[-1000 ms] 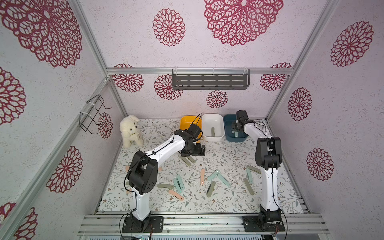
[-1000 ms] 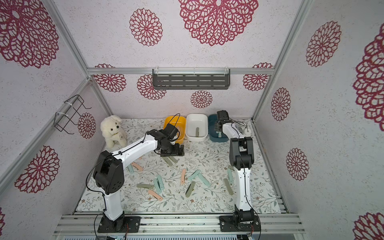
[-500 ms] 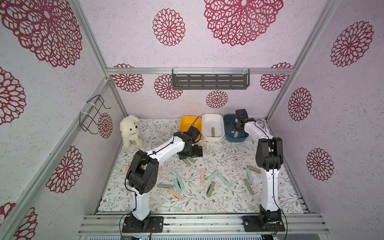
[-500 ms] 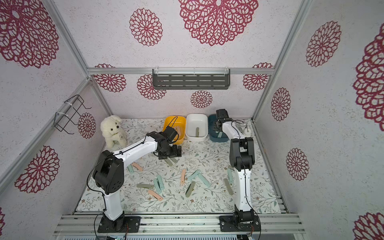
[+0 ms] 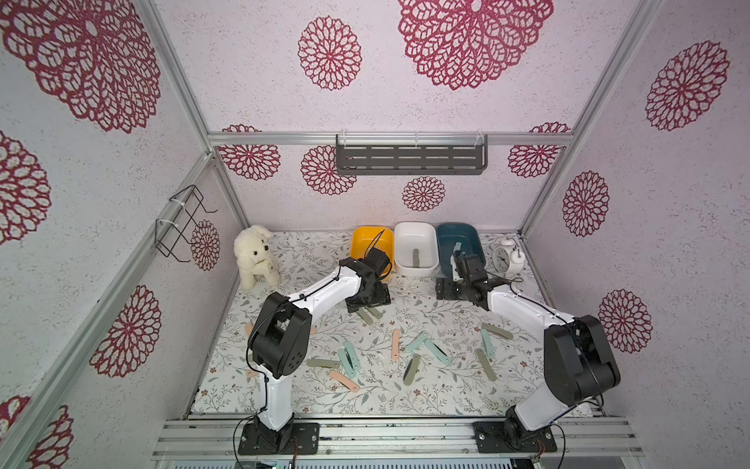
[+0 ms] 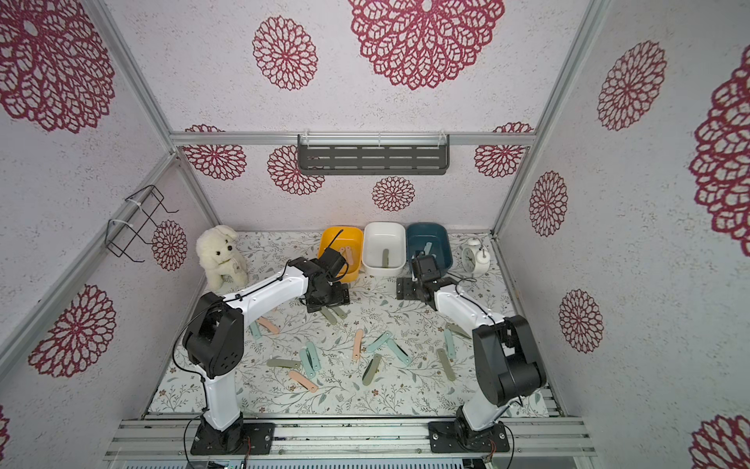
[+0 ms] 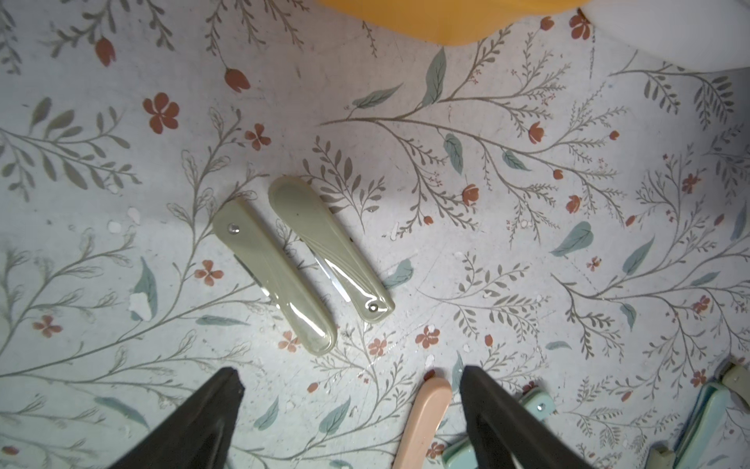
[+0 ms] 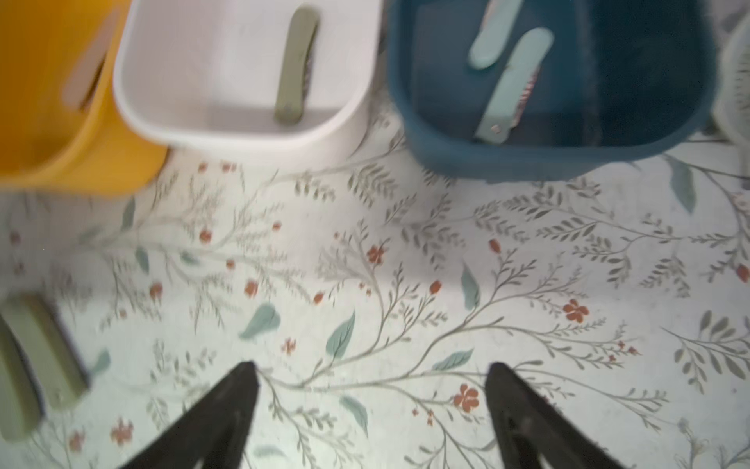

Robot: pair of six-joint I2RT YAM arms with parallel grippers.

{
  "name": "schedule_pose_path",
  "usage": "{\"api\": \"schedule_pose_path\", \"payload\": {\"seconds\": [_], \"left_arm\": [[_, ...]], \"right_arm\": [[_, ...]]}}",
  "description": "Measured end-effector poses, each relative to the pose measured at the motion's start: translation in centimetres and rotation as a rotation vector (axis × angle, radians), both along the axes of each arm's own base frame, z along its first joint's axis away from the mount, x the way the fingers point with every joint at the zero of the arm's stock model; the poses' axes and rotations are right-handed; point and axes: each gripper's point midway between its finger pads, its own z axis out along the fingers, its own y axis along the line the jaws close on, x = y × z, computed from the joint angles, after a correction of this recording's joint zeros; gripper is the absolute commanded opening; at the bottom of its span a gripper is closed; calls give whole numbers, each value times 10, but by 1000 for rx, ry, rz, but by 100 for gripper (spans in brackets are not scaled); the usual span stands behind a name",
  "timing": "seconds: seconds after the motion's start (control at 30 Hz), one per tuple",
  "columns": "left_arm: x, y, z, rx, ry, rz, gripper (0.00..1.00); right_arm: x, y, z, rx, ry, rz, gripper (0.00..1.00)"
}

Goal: Place the fruit knives into the storage box by color
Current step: Pick up the fruit knife from the center of the board.

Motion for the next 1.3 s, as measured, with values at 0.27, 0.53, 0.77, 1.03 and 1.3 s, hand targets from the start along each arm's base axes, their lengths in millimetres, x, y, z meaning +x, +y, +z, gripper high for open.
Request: {"api": "schedule_pose_path", "payload": {"seconds": [0.27,0.53,0.77,1.03,1.3], "left_arm": [[6,8,-40,16,86,72,80],[16,5,-40,2,99,114,74],[25,0,-46,9,114,126,69],[23,1,-49,17,126,132,61],[18,4,-50,19,124,133,49]], "right_arm": [[-41,12,-32,33,61,84,99],[-44,24,-31,91,34,131,100],[-44,32,-29,130,27,158,99],[-47,32,-38,130,48,162,99],[-46,33,-38,131,47,162,99]]}}
